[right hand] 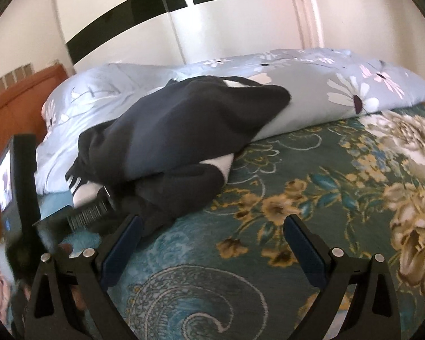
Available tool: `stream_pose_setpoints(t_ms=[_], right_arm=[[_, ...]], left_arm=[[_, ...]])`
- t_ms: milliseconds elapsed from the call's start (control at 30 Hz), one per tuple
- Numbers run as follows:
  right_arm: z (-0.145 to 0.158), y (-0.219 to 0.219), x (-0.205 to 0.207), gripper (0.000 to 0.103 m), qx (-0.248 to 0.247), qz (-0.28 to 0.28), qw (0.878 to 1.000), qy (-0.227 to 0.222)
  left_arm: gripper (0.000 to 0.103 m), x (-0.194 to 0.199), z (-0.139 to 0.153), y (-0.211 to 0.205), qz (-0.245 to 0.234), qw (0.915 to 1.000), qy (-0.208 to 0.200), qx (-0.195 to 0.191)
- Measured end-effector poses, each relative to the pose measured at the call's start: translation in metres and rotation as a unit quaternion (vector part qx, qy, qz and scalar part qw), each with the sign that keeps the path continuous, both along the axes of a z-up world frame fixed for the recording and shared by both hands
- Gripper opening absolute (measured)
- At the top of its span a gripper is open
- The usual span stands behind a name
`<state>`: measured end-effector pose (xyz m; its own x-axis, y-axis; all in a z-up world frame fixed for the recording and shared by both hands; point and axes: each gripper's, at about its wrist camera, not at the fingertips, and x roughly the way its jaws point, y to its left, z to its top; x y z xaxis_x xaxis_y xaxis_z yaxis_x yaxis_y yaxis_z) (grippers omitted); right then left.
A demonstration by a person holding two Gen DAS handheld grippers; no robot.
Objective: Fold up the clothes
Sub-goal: 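Grasp the black hoodie with the left tool and lift it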
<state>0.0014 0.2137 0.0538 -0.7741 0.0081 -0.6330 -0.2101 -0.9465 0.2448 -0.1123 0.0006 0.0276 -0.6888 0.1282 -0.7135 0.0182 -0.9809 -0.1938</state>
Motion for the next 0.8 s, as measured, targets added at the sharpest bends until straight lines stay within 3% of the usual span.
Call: stream_pose_setpoints(t_ms=[67,133,233,300,333,400,467,567,667,800], right_arm=[[0.002,0.003,0.002,0.1,-0.009,-0.005,1.0,0.002],[0.003,0.002,0.002,0.1,-0.012,-0.002,1.0,0.002],[0.002,0.001,0.002,0.1,-0.016,0.004,1.0,-0.001],[0.003,0.001,0.003,0.1,-0.022,0.007,1.0,-0.001],[0.003,0.001,0.004,0.1,-0.025,0.006,1.0,0.0],[0.003,0.003,0.004,0.1,-0.029,0.004,1.0,0.001],[0.004,0.003,0.005,0.1,-0.033,0.004,0.999,0.003],[0.006,0.005,0.006,0.1,-0.039,0.005,0.999,0.008],[0.013,0.01,0.01,0.1,-0.05,-0.002,0.999,0.021],[0.029,0.021,0.024,0.1,-0.068,-0.022,0.996,0.059]], left_arm=[[0.096,-0.01,-0.001,-0.014,0.019,0.9976,-0.009,0.067],[0.093,-0.018,-0.003,-0.026,0.037,0.99,-0.016,0.135],[0.068,-0.03,-0.007,-0.027,0.038,0.9822,-0.05,0.177],[0.047,-0.031,-0.009,-0.024,0.035,0.9727,-0.071,0.218],[0.044,-0.03,-0.008,-0.022,0.036,0.9707,-0.074,0.226],[0.021,-0.025,-0.004,-0.019,0.037,0.968,-0.076,0.236],[0.012,-0.016,0.009,-0.013,0.04,0.9755,-0.059,0.208],[0.008,0.011,0.036,-0.011,0.029,0.9793,-0.008,0.2],[0.008,0.047,0.075,-0.016,0.002,0.9751,0.05,0.216],[0.008,0.092,0.099,-0.052,-0.005,0.9697,0.089,0.227]])
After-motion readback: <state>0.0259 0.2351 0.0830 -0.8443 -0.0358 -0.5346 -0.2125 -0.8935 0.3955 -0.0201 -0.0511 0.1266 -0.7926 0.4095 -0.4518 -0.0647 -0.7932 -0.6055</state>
